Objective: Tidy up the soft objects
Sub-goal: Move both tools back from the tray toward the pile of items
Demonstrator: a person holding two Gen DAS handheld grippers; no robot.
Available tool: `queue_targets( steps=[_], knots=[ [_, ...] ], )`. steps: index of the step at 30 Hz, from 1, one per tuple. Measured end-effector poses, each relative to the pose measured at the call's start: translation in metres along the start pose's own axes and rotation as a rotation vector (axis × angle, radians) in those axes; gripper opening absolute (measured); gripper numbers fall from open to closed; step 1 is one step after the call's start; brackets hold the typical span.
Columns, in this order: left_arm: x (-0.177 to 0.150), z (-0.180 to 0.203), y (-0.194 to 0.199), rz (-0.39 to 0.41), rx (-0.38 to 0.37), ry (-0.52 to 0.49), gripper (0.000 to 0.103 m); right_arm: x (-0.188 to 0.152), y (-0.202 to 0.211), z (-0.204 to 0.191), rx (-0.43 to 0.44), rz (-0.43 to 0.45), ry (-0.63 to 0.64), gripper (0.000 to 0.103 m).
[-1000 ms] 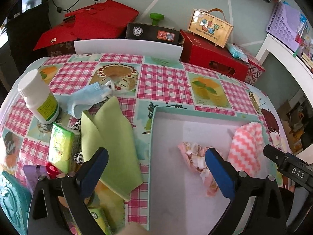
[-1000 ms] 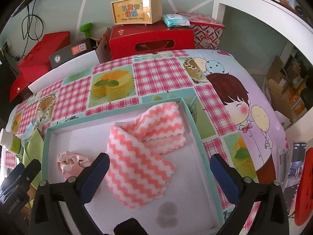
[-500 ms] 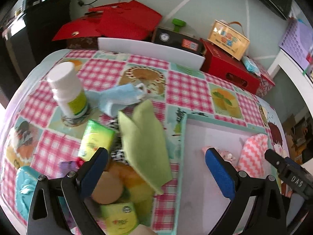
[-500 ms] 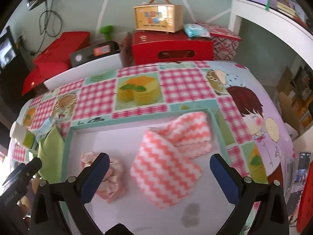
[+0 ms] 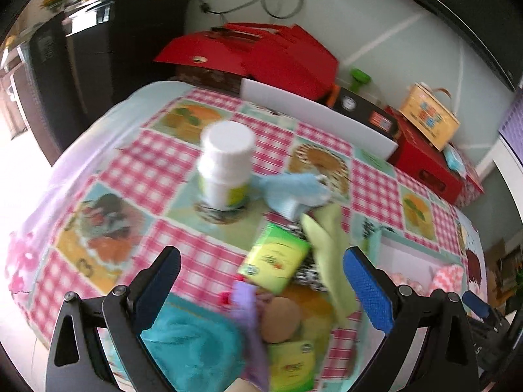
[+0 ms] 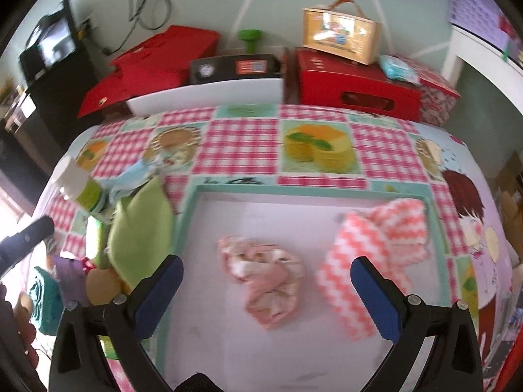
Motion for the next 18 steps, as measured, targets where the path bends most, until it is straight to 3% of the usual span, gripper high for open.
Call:
queue_targets(
  steps=[6,14,18],
  knots=[
    [0.009,-0.038,0.016,0.038,0.044,0.045,0.099,-0.001,0.000,-0.034,0.033,0.000,0.052,0.103],
    [0.011,-0.066,0.028,0.067,0.044,0.076,0.099,-0.004,0.001,-0.067,0.072,-0.009,0.089,0.103],
    [0.010,-0.074,0.026,0.038,0.045,0.070,0.099,-0.007,-0.001,-0.083,0.091,-0.022,0.109,0.103]
  ],
)
Point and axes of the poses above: each gripper's, at about its wrist camera, not at the fingertips, and y roughly against the way its jaws point, z to its right, x to its top, the point moved 8 cm from there along -y, roughly the way its jaws point, and after that the axes turned 9 degrees about -x, right-handed, at the moved point
